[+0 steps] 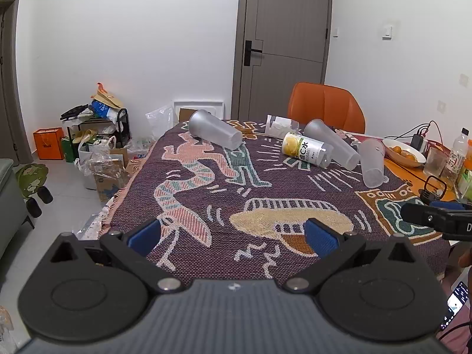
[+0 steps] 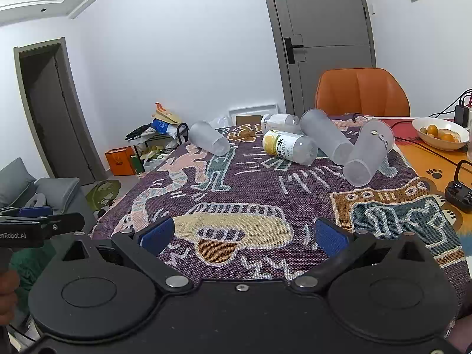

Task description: Flip cup upright

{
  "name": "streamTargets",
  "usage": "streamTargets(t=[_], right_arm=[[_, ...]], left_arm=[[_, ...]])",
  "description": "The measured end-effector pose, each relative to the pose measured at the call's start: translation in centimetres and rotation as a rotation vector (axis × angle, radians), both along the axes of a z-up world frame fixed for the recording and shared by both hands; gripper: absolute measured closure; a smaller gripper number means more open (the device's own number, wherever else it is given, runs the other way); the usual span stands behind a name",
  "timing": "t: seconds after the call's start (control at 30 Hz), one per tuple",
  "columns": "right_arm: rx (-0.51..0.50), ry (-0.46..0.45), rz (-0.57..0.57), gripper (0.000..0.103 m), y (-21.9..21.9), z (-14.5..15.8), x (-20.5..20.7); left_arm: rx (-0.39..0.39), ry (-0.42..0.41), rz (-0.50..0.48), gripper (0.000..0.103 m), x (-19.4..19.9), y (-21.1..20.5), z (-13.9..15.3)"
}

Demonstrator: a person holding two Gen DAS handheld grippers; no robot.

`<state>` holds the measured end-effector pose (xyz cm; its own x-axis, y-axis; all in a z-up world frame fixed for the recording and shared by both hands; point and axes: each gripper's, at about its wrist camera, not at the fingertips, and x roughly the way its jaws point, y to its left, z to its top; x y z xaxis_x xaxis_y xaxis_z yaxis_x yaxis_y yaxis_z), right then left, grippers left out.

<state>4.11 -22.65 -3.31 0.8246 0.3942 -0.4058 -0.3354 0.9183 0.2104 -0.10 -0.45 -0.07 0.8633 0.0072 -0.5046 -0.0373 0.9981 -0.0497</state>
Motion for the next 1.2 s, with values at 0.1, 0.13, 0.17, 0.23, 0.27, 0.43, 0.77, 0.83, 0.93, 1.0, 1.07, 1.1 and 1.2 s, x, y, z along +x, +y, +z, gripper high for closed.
streamTargets(t=[0.1,0.13,0.17,0.23,0.27,0.43,0.77,0.83,0.93,1.0,1.07,1.1,1.2], right_arm=[[0.000,-0.001,0.001,0.000,-0.04,-0.02,0.02],[0.000,-0.001,0.001,0.000,-0.04,-0.04,0.05],[0.000,-0.002,0.001,0.000,-0.10,-0.05,0.06],[0.000,-0.002,0.001,0.000,-0.09,-0.02,0.07],[0.001,-0.002,-0.001,0.000,-0.09,-0.01,0.05],[0.001,-0.002,0.001,0.000,-0.10,0.03,0.05],[0.001,-0.003,0.001,0.000,-0.10,0.05,0.05],[0.001,-0.002,-0.001,0.000,-0.10,0.06,0.05],[0.001,-0.003,-0.001,0.000,-0.14,0.06,0.03],[0.001,-0.003,-0.001,0.000,-0.14,0.10,0.09],[0.001,-0.003,-0.001,0.000,-0.11,0.08,0.08],[0.001,-0.003,-0.001,0.000,-0.12,0.07,0.10],[0.000,-0.002,-0.001,0.000,-0.12,0.16,0.02]], left_arm=[[0.000,-0.002,0.001,0.000,0.01,-0.03,-0.04],[0.001,-0.001,0.001,0.000,0.02,-0.05,-0.01],[0.001,-0.001,0.000,0.000,0.02,-0.04,0.00],[0.001,-0.001,0.000,0.000,0.01,-0.05,0.03],[0.001,-0.001,0.000,0.000,-0.03,-0.06,0.05],[0.002,-0.002,-0.001,0.000,-0.03,-0.07,0.05],[0.003,-0.001,0.000,0.000,-0.04,-0.10,0.05],[0.003,-0.002,-0.001,0.000,-0.01,-0.08,0.01],[0.004,-0.002,-0.001,0.000,0.00,-0.08,0.01],[0.004,-0.002,-0.001,0.000,0.00,-0.09,0.02],[0.004,-0.003,-0.001,0.000,-0.02,-0.09,0.02],[0.005,-0.003,-0.001,0.000,-0.03,-0.10,0.02],[0.004,-0.002,-0.001,0.000,-0.02,-0.09,0.03]])
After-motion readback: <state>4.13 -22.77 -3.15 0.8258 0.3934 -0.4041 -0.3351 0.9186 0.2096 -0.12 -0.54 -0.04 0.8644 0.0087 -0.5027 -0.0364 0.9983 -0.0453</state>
